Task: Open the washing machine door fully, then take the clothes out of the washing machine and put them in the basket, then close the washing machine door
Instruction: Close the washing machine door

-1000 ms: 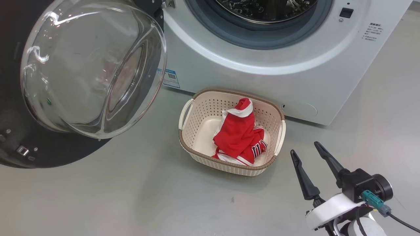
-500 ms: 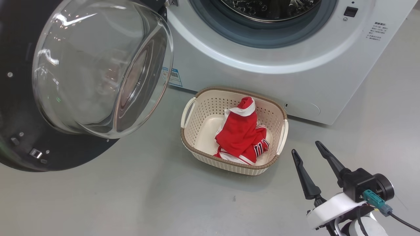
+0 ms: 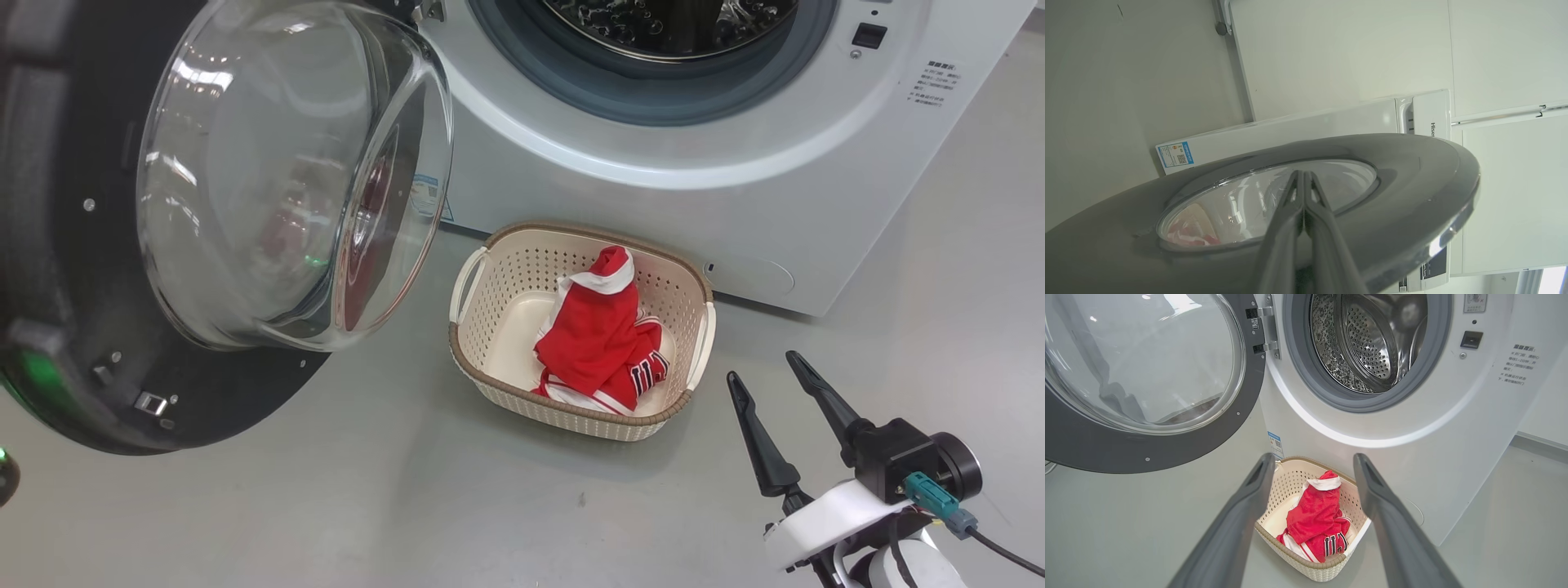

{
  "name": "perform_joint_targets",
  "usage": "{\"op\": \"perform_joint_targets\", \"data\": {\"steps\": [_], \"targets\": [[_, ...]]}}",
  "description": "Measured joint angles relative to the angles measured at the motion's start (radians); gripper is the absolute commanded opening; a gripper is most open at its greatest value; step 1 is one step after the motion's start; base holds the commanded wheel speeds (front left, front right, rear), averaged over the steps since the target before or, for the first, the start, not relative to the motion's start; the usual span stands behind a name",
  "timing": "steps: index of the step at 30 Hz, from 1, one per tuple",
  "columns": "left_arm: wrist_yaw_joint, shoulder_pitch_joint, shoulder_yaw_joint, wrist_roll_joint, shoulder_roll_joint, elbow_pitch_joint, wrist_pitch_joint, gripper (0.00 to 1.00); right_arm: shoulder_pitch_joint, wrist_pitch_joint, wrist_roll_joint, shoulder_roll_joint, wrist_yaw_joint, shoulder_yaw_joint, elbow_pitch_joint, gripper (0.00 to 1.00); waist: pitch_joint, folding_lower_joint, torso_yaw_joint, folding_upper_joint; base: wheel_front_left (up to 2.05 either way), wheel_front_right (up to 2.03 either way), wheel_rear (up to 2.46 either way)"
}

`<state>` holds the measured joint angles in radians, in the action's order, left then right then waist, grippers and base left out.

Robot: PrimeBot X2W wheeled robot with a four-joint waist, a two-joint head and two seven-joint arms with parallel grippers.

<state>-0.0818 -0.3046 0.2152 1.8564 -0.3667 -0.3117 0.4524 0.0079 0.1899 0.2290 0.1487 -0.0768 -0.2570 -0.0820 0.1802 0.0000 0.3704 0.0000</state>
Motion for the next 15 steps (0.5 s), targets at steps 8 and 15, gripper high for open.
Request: {"op": "perform_joint_targets", "data": {"steps": [8, 15], "targets": [[-0.012, 0.041, -0.027, 0.009, -0.001, 0.028, 0.081, 0.0, 0.0, 0.0, 0.0, 0.0, 0.0, -0.001, -0.006, 1.0, -0.011, 0.0, -0.001, 0.0, 0.0, 0.0, 0.0], [-0.02, 0.093, -0.043, 0.045, 0.0, 0.057, 0.147, 0.0, 0.0, 0.001, 0.001, -0.007, 0.0, -0.007, -0.014, 1.0, -0.032, 0.0, -0.007, 0.0, 0.0, 0.0, 0.0]]}}
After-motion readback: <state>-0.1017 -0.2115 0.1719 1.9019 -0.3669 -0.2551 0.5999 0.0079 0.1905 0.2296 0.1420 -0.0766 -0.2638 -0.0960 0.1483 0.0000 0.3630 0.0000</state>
